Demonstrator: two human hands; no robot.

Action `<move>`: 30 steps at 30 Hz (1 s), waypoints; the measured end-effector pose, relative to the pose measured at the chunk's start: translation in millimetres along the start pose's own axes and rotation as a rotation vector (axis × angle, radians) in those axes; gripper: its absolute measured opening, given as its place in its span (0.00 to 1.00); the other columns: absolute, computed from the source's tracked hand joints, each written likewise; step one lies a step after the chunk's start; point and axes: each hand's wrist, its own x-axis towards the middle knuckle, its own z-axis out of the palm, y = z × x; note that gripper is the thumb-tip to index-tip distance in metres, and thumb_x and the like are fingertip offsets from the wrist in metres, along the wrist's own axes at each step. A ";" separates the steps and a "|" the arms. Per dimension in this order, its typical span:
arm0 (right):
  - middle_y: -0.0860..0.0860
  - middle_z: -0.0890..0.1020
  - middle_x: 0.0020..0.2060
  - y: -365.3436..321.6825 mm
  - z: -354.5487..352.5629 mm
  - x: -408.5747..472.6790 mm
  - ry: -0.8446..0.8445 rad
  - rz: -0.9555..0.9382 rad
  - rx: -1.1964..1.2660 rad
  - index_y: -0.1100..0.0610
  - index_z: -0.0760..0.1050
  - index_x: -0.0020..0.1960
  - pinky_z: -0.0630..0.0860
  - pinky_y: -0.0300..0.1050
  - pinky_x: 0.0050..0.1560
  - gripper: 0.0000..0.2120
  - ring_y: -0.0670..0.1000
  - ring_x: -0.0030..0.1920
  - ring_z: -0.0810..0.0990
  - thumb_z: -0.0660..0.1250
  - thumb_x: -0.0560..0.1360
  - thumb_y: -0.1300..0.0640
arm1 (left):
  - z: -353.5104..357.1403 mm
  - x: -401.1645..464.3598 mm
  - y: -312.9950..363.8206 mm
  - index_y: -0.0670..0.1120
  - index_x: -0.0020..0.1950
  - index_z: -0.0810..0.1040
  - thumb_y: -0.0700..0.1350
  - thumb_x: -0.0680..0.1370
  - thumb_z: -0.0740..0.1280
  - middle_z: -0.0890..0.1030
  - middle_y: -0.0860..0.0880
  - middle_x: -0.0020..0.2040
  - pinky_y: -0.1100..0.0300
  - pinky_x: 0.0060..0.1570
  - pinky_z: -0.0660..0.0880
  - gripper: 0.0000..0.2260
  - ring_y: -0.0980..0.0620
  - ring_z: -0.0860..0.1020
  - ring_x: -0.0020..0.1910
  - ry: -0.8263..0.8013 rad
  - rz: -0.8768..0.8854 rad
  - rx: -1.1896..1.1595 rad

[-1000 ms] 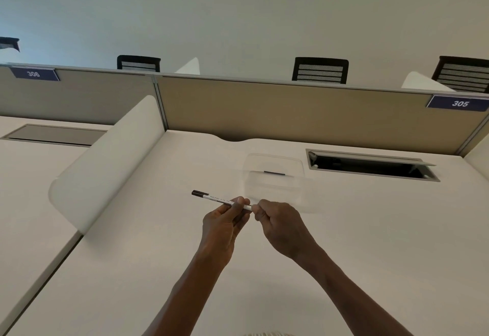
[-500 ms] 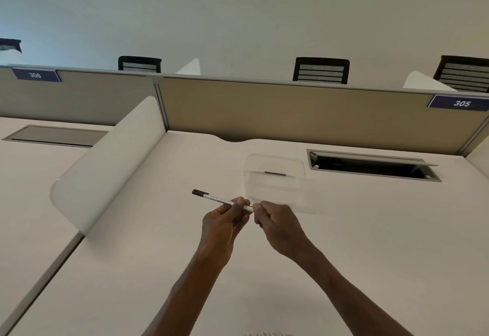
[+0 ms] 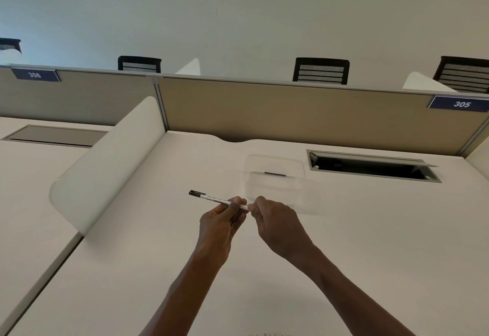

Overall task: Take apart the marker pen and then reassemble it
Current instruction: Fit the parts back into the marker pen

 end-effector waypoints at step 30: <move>0.49 0.74 0.30 -1.5 -7.1 2.2 -0.005 -0.144 -0.192 0.54 0.65 0.41 0.66 0.46 0.24 0.15 0.51 0.25 0.66 0.50 0.82 0.48 | 0.1 -2.4 4.5 0.38 0.46 0.84 0.40 0.76 0.70 0.85 0.43 0.43 0.62 0.46 0.79 0.05 0.51 0.84 0.44 0.023 0.047 0.021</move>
